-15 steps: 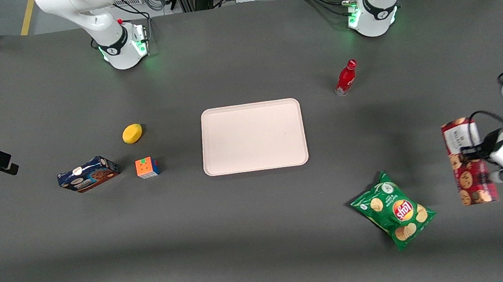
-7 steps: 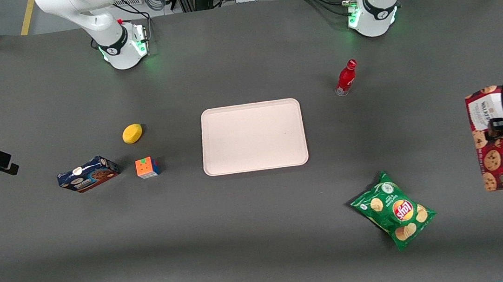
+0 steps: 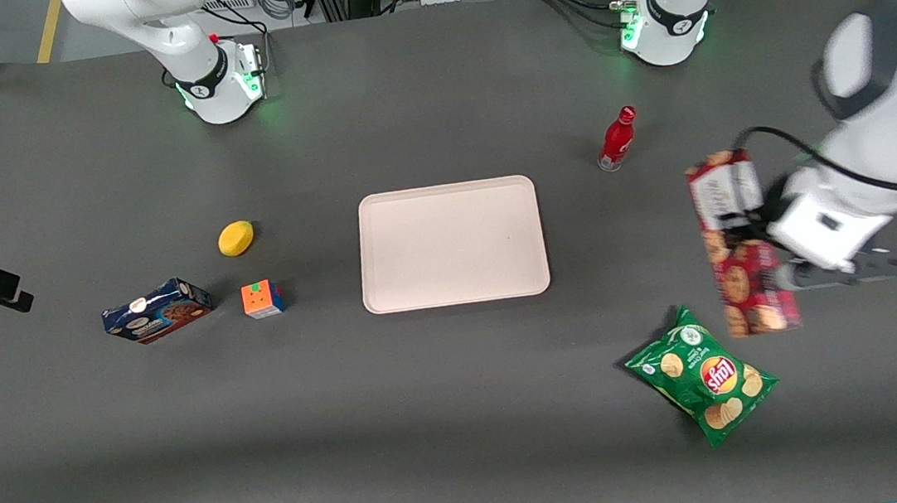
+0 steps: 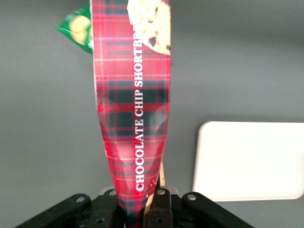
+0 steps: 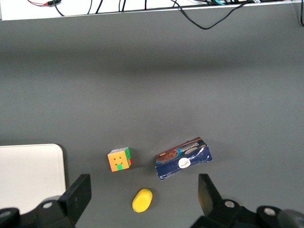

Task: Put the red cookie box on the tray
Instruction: 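Lift the shortbread box and carry it toward the white tray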

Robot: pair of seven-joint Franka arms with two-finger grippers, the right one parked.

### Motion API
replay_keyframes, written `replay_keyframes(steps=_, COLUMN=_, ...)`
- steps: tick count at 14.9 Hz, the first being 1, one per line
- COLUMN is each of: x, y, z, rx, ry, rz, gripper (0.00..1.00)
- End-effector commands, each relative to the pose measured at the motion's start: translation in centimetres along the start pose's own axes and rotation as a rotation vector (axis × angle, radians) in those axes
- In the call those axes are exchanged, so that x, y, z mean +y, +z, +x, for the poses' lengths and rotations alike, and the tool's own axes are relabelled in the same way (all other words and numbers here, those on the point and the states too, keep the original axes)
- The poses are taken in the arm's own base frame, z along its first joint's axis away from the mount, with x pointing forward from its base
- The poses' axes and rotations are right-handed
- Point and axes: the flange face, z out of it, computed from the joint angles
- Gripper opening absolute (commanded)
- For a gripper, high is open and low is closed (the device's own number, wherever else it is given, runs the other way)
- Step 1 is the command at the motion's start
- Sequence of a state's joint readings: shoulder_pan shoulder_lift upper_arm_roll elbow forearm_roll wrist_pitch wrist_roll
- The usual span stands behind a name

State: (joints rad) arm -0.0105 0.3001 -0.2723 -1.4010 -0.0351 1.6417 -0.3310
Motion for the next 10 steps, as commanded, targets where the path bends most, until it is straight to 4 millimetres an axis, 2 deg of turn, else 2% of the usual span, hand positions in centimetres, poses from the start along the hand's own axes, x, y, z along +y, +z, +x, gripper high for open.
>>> replay_keyframes(steps=1, x=9.7, y=-0.6, z=-5.1, rx=0.046, ry=-0.09, rz=0.055, gripper=0.0)
replay_keyframes(steps=2, x=12.4, y=0.0, z=-6.6, rx=0.061, ry=-0.103, rz=0.077, gripper=0.0)
replay_keyframes(steps=5, x=19.3, y=3.5, z=-11.4, rx=0.104, ry=-0.074, rz=0.098, gripper=0.0)
replay_keyframes(steps=7, x=22.5, y=6.1, z=-14.3, rx=0.102, ry=-0.084, rz=0.082, gripper=0.0)
replay_keyframes(steps=10, x=24.7, y=11.6, z=-17.8, rx=0.132, ry=-0.034, rz=0.101, gripper=0.0)
